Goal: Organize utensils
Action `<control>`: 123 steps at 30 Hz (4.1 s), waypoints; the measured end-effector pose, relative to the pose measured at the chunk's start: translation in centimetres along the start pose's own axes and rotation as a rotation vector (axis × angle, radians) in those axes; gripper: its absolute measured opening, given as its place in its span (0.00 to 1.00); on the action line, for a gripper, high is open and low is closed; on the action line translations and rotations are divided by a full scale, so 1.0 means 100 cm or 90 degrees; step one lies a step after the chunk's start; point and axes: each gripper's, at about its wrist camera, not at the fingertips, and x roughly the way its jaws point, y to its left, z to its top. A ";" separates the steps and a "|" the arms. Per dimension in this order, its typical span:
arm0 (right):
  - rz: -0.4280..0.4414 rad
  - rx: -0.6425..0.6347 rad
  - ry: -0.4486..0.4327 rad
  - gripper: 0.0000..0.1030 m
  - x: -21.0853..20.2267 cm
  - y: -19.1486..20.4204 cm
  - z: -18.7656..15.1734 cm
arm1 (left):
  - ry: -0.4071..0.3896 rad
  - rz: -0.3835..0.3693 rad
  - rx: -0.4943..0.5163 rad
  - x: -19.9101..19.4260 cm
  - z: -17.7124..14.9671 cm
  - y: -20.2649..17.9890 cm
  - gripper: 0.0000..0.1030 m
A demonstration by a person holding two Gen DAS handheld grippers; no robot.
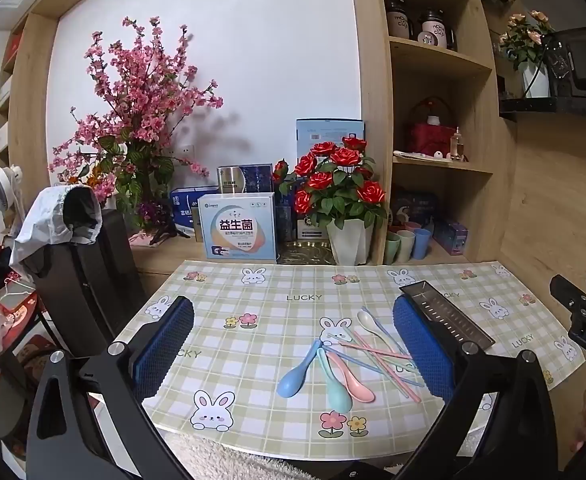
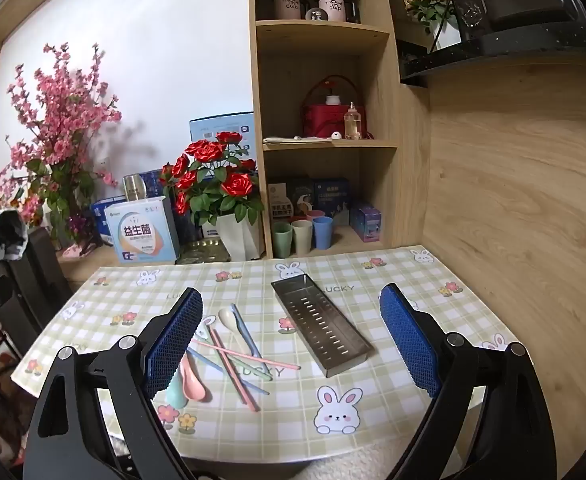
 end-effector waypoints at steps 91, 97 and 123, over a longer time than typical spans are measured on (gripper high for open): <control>-0.002 -0.003 0.006 0.85 0.000 0.001 0.003 | 0.012 0.000 -0.001 0.005 -0.003 0.002 0.95; 0.020 0.014 0.026 0.85 0.012 -0.007 0.005 | 0.036 -0.033 -0.021 0.022 0.002 0.014 0.95; 0.131 -0.026 0.281 0.85 0.243 0.064 -0.087 | 0.195 -0.024 0.103 0.211 -0.087 0.017 0.95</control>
